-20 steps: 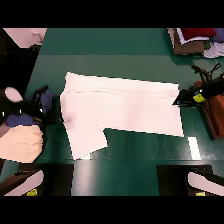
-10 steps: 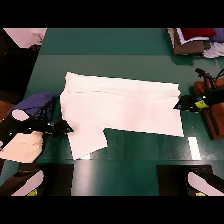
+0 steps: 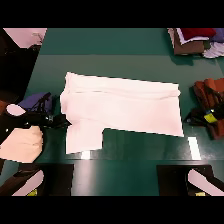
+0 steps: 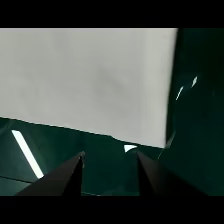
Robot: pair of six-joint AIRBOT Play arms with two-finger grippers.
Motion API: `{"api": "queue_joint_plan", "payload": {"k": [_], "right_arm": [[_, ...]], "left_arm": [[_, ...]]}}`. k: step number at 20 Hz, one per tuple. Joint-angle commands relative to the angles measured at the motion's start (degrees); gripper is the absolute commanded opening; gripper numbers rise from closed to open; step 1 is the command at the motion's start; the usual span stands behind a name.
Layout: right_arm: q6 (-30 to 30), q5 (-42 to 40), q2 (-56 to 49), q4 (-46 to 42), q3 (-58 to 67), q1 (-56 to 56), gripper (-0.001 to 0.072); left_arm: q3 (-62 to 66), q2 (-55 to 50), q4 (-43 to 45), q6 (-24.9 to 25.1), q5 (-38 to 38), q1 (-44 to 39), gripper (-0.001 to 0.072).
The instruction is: Fold the shirts.
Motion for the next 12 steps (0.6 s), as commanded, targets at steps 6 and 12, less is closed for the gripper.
{"api": "queue_joint_plan", "payload": {"k": [6,12], "right_arm": [[-5.18,-8.13,-0.26,6.08,-14.91,-19.74,0.0381],[-5.14,-12.28,-6.38,10.82,-15.65,-11.52,0.0370]], "left_arm": [[1.84,0.17,-0.42,0.70,0.92,-0.02,0.0021],[1.84,0.17,-0.39,0.70,0.83,-0.02,0.0021]]}}
